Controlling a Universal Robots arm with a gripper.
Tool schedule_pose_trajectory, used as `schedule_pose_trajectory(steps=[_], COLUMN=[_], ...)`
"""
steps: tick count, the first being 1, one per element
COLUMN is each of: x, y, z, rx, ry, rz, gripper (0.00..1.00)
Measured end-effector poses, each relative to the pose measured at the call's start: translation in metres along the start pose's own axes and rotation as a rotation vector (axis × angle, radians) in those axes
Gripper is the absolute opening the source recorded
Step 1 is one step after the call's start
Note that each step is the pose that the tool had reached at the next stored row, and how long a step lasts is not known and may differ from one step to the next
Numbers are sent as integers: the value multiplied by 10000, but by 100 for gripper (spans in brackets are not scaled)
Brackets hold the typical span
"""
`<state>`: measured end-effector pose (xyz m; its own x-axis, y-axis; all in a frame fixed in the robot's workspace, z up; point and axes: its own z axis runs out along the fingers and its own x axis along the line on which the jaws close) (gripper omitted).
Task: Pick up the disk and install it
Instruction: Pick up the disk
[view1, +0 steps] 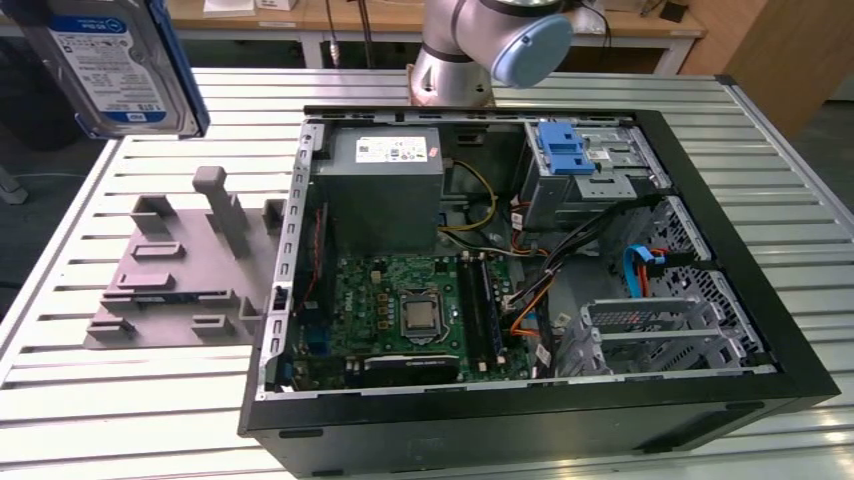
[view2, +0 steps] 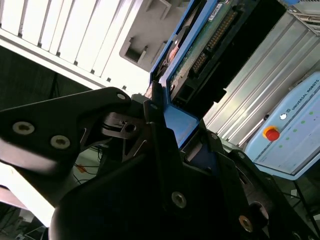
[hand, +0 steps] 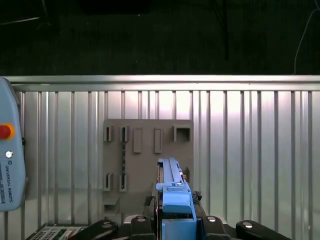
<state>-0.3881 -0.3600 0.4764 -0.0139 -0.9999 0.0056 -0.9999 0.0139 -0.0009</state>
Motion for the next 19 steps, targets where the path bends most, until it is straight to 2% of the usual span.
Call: schedule_pose_trajectory(steps=[6,19], x=[60,162], y=[-92,-389], z=[0,1], rx=[0,-1], ry=[0,0], rz=[0,1], gripper=[36,36])
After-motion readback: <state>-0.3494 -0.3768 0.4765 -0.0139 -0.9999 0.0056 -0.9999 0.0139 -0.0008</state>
